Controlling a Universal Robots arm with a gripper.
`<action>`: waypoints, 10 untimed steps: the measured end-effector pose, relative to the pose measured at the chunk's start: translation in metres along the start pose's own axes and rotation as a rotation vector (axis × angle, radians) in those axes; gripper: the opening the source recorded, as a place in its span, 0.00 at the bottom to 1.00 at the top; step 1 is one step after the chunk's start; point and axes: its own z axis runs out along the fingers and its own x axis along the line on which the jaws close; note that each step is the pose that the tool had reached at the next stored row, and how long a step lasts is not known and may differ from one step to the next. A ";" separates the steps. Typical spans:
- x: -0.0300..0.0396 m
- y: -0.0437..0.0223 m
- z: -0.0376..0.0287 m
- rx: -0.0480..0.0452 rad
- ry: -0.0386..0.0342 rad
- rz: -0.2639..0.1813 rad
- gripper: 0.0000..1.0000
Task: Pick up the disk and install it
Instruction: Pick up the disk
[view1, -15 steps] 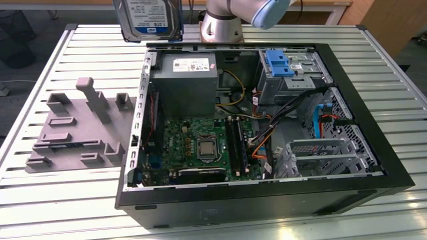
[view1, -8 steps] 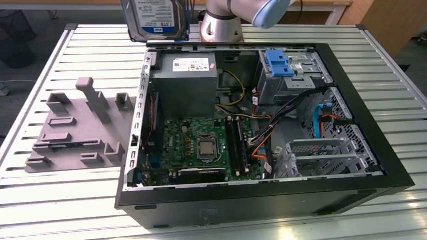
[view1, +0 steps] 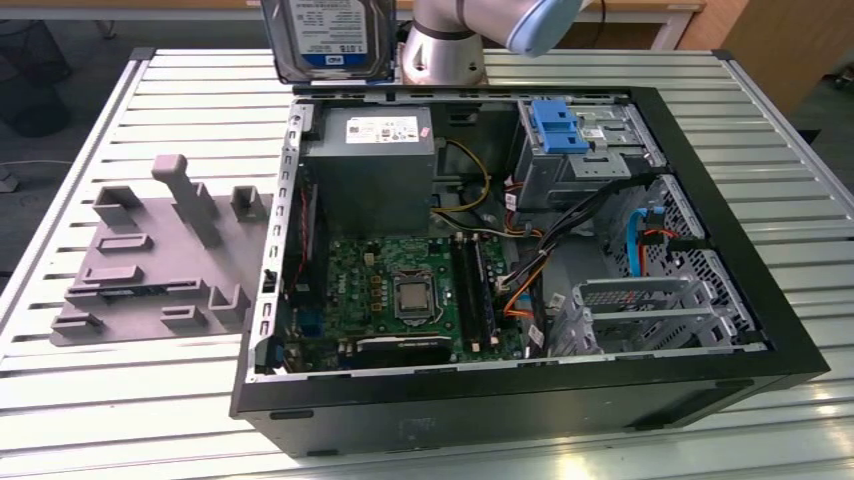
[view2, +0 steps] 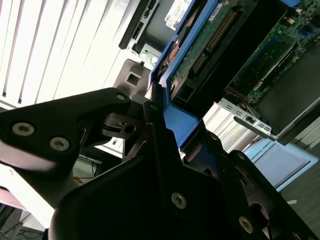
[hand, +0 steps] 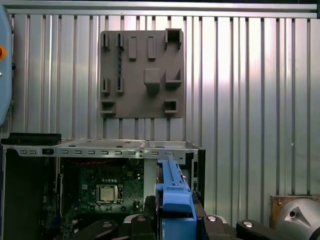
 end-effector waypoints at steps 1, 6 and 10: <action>0.0000 -0.0020 0.0000 0.0000 -0.0001 0.000 0.36; -0.0001 -0.0121 -0.0001 0.0000 0.0000 0.000 0.36; -0.0001 -0.0201 -0.0001 0.0001 -0.0001 0.000 0.36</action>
